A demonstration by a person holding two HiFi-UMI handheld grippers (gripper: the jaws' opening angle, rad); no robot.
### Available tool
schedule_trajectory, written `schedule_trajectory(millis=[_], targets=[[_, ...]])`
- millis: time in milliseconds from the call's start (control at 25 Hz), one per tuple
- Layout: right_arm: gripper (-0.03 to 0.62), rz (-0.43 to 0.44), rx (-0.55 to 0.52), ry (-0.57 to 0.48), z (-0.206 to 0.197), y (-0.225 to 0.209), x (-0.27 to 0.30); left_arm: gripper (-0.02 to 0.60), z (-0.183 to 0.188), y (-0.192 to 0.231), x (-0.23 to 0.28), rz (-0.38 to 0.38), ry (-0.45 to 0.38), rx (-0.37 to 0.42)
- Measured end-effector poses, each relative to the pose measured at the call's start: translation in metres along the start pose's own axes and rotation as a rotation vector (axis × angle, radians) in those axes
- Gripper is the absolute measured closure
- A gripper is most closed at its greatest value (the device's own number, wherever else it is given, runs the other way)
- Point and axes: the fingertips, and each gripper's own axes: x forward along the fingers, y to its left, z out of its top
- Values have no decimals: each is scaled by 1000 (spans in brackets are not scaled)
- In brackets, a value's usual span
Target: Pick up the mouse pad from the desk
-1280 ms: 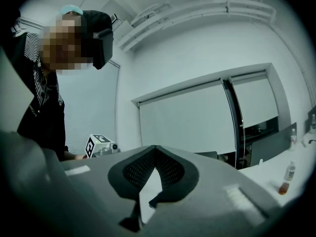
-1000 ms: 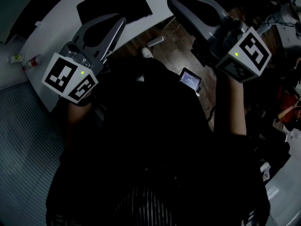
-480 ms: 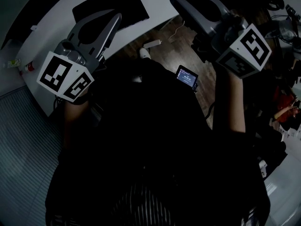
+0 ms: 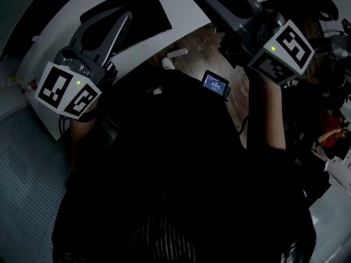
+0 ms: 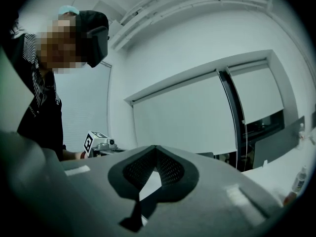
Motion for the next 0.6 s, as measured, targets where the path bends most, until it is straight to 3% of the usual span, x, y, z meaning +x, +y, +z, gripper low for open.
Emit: schedule_trajectory(millis=[360, 600], targets=[[589, 91, 27, -24, 0, -8, -5, 572, -4, -15, -8, 67, 16, -42], [589, 127, 55, -32, -3, -19, -8, 572, -9, -11, -10, 151, 39, -76]])
